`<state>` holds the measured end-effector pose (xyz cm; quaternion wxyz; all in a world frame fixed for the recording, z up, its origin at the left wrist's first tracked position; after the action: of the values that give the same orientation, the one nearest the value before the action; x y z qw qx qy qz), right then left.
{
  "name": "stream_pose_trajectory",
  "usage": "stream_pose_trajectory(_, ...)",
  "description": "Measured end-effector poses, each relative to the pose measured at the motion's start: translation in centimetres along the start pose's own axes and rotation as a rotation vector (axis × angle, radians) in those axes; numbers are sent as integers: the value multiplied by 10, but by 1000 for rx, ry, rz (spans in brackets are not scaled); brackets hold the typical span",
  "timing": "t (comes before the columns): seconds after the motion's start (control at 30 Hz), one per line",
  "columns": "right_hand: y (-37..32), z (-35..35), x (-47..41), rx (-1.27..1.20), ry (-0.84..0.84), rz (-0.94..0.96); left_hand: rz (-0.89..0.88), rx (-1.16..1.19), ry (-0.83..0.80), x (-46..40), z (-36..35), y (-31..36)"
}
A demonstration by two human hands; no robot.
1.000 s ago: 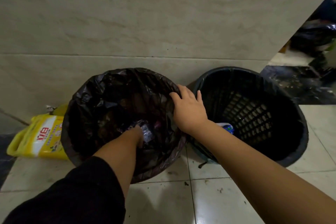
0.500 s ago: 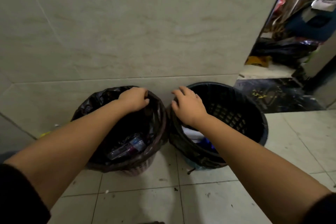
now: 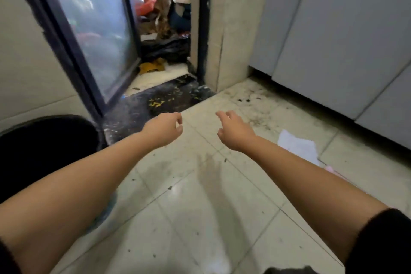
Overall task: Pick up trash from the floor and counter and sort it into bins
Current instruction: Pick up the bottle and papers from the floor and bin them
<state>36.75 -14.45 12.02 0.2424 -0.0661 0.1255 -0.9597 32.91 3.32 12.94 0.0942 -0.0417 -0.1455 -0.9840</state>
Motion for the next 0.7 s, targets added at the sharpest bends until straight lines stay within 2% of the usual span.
stream_pose_trajectory(0.2, 244, -14, 73, -3, -83, -329, -204, -102, -199, -46, -121, 205)
stream_pose_trajectory(0.37, 385, -49, 132, -22, -171, -546, -375, -290, -303, -69, -203, 319)
stream_pose_trajectory(0.5, 451, -79, 150, -82, -184, -641, -361, -299, -364, -93, -257, 370)
stream_pose_trajectory(0.7, 482, -130, 163, -77, -327, -575, -379, -324, -432, -115, -336, 411)
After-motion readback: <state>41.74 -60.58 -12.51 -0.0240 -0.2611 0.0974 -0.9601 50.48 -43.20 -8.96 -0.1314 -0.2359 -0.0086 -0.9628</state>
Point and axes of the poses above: each hand's wrist, its own x-axis away from the middle knuckle, its own z-axis out of the back of the hand, y = z × x, the point moved 7 cm from there along -x, towards the middle knuckle, and after that the axes turned 7 degrees about z, right-handed, at the moved point
